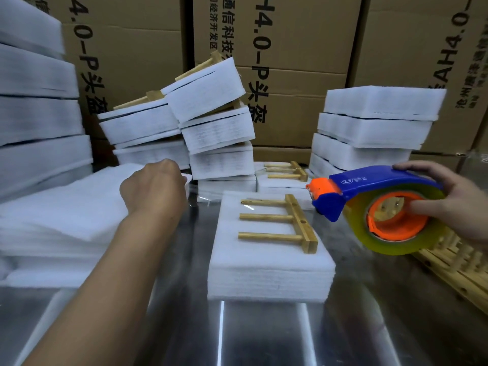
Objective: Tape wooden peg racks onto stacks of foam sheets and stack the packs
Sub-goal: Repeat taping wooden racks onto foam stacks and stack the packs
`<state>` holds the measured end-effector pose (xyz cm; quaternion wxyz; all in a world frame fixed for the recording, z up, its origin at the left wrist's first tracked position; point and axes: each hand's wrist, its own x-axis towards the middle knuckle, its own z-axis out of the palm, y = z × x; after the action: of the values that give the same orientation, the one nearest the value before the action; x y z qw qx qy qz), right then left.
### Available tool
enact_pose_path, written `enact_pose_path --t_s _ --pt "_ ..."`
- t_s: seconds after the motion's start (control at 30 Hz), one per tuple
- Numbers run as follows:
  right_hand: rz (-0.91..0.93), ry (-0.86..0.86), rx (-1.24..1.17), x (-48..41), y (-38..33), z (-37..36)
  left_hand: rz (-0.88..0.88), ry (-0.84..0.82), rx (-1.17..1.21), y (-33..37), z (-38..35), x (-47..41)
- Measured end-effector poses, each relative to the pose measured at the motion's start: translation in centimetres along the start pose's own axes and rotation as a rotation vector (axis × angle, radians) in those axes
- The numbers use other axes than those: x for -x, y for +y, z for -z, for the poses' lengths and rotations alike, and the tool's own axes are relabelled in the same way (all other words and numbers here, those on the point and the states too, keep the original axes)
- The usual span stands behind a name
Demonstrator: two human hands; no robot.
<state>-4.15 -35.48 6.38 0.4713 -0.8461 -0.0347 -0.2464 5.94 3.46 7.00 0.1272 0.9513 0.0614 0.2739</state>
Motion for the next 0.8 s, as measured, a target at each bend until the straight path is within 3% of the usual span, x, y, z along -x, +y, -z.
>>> enact_pose_path --t_s 0.27,0.6,0.8 --pt "-0.23 -0.222 0.075 0.0 1.0 0.4 -0.028 -0.108 -0.054 0.7 0.1 0.8" --pt "-0.323 -0.248 0.065 0.4 0.1 -0.4 -0.064 -0.136 -0.242 1.1 0.2 0.8" --pt "-0.327 -0.262 0.058 0.1 0.3 -0.4 -0.271 -0.097 -0.477 1.6 -0.4 1.3"
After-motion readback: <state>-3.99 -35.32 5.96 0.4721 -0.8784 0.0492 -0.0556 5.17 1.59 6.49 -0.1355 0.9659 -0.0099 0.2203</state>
